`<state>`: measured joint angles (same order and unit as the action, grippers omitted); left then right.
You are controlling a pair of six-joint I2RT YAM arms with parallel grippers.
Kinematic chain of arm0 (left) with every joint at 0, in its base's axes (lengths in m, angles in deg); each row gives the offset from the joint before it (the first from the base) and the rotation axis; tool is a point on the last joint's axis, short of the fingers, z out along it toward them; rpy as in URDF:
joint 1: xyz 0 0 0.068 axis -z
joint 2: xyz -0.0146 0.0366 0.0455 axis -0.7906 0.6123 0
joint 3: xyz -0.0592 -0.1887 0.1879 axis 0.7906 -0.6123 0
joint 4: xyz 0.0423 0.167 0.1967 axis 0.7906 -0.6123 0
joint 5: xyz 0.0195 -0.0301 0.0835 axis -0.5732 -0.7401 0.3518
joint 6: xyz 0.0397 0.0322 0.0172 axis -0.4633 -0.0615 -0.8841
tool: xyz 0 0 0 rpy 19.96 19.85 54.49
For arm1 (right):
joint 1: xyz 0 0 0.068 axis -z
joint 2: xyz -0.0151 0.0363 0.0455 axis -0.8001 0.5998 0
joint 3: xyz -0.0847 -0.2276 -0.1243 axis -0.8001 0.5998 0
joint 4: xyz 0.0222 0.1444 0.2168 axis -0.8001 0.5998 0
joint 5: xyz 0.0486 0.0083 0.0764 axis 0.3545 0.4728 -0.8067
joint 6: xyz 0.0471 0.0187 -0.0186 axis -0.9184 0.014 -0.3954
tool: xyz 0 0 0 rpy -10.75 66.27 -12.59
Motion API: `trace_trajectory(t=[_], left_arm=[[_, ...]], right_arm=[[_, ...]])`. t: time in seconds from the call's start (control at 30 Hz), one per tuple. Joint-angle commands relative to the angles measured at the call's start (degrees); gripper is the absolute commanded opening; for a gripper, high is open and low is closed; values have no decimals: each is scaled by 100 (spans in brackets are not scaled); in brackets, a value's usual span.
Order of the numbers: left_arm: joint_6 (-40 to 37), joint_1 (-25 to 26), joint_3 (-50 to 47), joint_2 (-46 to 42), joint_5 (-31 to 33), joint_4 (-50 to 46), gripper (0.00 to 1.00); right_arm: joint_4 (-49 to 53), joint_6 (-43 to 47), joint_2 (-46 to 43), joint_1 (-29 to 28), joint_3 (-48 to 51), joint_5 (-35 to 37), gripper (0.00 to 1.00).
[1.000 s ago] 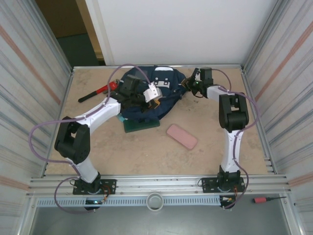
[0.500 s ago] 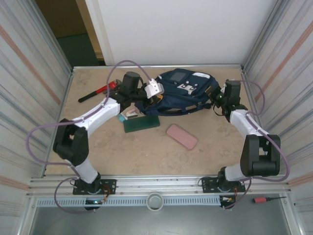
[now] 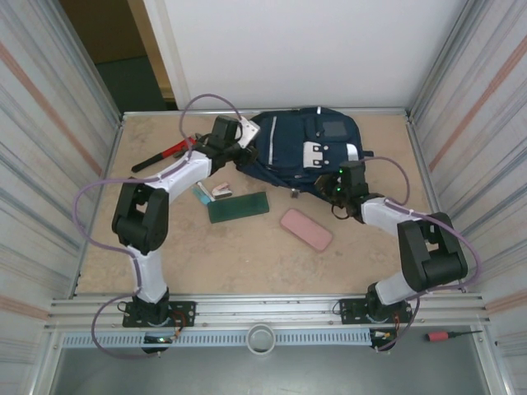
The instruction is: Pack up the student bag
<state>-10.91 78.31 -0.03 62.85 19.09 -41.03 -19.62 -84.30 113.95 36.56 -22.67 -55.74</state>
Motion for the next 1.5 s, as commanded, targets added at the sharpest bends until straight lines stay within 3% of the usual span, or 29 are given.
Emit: trace_trajectory(t=[0.0,0.13,0.27,0.4,0.57,0.73,0.87,1.27,1.47], left_arm=[[1283,66,-583,-887,438,-250,64],[1800,268,-1263,-1460,-13,73,68],[1959,781,-1023,-1186,73,6,67],[1866,1195,-241,-478,184,-330,61],[1903,1448,608,342,83,-661,49],[1860,1591,1114,939,181,-940,46],[1457,1804,1561,1450,470,-1161,50],[703,1896,2774,2497,843,-1654,58],[814,1900,3315,2874,898,-1764,51]], right_arm=[[257,174,-450,-49,70,100,38],[696,695,-1194,-31,164,491,44],[541,1201,-897,-92,-390,-119,44],[466,1277,216,154,-1122,-914,33],[-168,759,1117,524,-1043,-1709,16],[-413,472,1202,489,-449,-1527,10],[-1021,82,1302,498,28,-1652,7],[-1134,64,1261,629,224,-1757,6],[-1094,130,1287,630,322,-1697,4]])
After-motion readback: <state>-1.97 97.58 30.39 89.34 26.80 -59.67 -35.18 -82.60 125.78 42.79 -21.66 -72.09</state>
